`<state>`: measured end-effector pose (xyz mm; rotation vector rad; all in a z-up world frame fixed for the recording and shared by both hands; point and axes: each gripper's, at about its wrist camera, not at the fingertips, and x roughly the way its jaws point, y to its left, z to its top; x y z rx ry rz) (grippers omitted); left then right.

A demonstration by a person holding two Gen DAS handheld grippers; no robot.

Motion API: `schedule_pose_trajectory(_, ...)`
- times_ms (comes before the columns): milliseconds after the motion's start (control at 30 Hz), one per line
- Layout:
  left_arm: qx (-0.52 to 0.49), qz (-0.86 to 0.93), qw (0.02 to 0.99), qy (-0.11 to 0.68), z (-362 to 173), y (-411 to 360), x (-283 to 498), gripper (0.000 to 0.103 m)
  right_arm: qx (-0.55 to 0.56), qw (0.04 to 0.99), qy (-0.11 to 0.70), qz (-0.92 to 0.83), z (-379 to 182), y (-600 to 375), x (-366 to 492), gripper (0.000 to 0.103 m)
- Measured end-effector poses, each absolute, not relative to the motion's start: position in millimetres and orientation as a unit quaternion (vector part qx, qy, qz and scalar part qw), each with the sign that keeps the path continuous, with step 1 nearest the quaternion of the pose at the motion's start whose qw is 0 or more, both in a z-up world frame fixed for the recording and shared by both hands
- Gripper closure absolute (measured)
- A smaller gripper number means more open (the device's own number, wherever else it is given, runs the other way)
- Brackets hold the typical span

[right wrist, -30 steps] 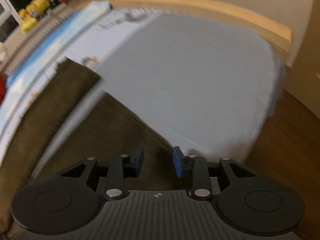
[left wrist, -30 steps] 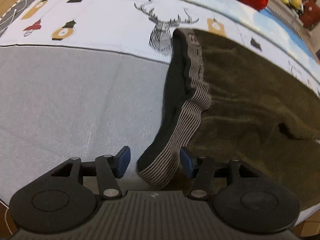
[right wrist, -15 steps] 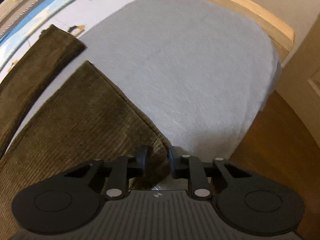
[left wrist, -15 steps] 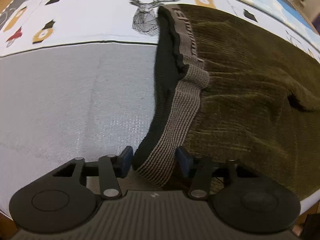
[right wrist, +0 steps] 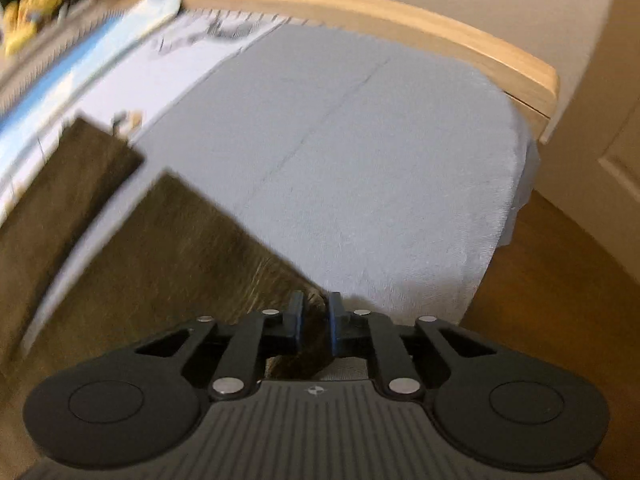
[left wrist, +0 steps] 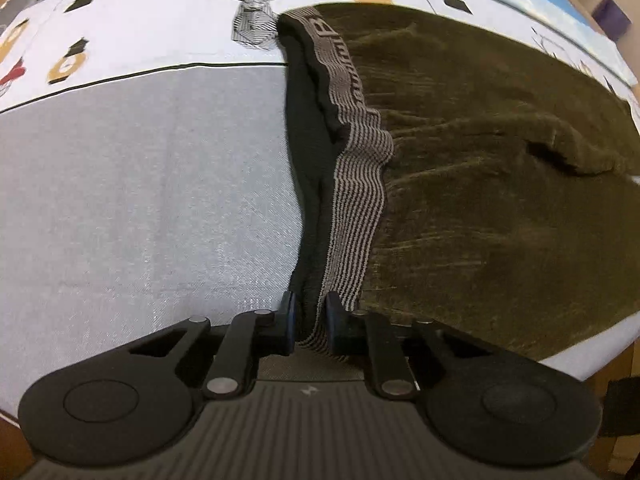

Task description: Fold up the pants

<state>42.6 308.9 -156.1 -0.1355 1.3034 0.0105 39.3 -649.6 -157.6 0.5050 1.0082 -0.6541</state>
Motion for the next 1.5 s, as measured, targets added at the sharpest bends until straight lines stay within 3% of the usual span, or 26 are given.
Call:
schedule_pose_trajectory(133, -0.029, 0.016, 0.814, 0.579, -141, 300, 39, 0.086, 0.214, 0.815, 0.450, -0.296, -145, -639, 39, 0.069)
schedule_pose_trajectory(333, -0.031, -0.026, 0.842, 0.538, -127, 288, 38, 0.086, 0.183, 0.845, 0.431, -0.258, -131, -622, 46, 0.069)
schedule_pose_trajectory(500, 0.023, -0.011, 0.786, 0.617, -170, 282, 39, 0.083, 0.160, 0.862, 0.431, -0.211, -126, -602, 59, 0.069)
schedule_pose_trajectory(733, 0.023, -0.056, 0.831, 0.553, -133, 255, 41, 0.082, 0.159, 0.878, 0.415, -0.176, -113, -572, 76, 0.069)
schedule_pose_trajectory(900, 0.082, -0.138, 0.826, 0.540, -137, 206, 42, 0.079, 0.141, 0.892, 0.401, -0.152, -101, -545, 90, 0.069)
schedule_pose_trajectory(1033, 0.141, -0.138, 0.766, 0.612, -178, 188, 42, 0.068, 0.128, 0.904, 0.384, -0.136, -90, -525, 96, 0.069)
schedule_pose_trajectory(1267, 0.097, -0.125, 0.809, 0.567, -146, 192, 53, 0.068, 0.124, 0.926, 0.335, -0.125, -72, -500, 106, 0.069)
schedule_pose_trajectory(1367, 0.058, -0.095, 0.834, 0.540, -131, 202, 63, 0.066, 0.122, 0.934, 0.311, -0.125, -64, -489, 110, 0.063)
schedule_pose_trajectory(1500, 0.036, -0.038, 0.867, 0.496, -107, 217, 77, 0.046, 0.118, 0.940, 0.301, -0.110, -57, -469, 120, 0.057)
